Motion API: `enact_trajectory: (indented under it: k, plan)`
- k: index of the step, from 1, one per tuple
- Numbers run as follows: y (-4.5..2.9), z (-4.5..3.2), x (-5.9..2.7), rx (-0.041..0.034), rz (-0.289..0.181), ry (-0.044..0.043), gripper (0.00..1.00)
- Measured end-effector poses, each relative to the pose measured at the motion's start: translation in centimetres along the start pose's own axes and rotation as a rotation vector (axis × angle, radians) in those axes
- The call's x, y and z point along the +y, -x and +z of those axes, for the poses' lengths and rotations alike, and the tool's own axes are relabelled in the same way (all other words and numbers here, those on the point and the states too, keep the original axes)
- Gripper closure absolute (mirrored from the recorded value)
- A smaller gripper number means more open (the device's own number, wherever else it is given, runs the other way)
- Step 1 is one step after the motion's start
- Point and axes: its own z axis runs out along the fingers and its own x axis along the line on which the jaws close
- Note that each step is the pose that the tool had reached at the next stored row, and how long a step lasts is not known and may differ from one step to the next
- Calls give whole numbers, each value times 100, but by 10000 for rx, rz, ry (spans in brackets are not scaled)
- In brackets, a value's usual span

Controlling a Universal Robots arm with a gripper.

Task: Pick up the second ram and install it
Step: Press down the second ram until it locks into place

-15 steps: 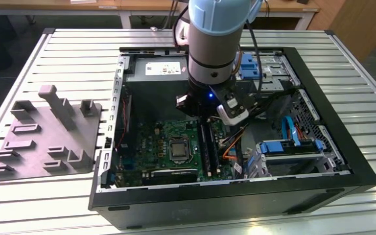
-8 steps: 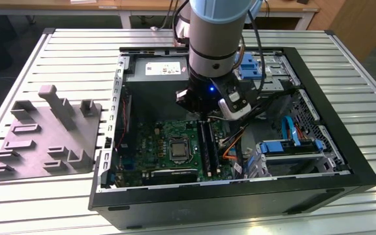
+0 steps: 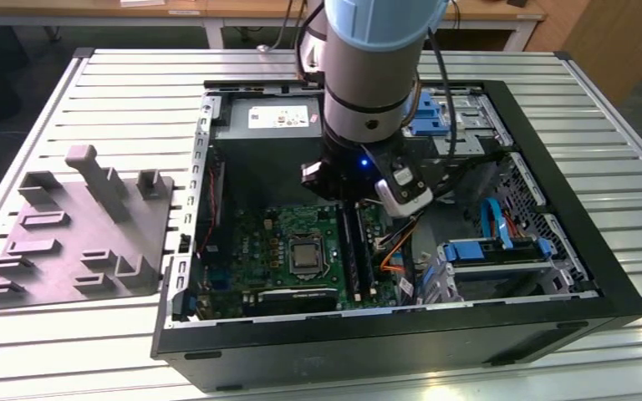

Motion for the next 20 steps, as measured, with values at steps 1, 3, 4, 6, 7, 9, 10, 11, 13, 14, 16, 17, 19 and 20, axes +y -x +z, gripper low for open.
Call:
enact_trajectory:
  k: [1, 3, 4, 6, 7, 9, 10, 11, 13, 14, 16, 17, 19, 20]
  plan:
    - [1, -4, -32, 0, 0, 0, 90]
    - [2, -11, -97, 0, 0, 0, 90]
    - [3, -13, -128, 0, 1, 0, 90]
    - [4, -20, -186, 0, 0, -12, 90]
    - [4, -23, -211, -1, 0, -26, 90]
    - [6, -27, -255, -2, -3, -64, 90]
    - [6, -30, -278, -1, -3, -83, 90]
    - [7, -33, -303, -1, -4, -99, 90]
    - [8, -38, -358, -2, -5, -125, 90]
    - [9, -41, -385, -2, -6, -135, 90]
    - [10, -47, -437, -2, -6, -157, 90]
    - [11, -50, -462, -3, -7, -166, 90]
    - [12, -54, -509, -3, -8, -185, 90]
    - [12, -57, -534, -4, -8, -194, 90]
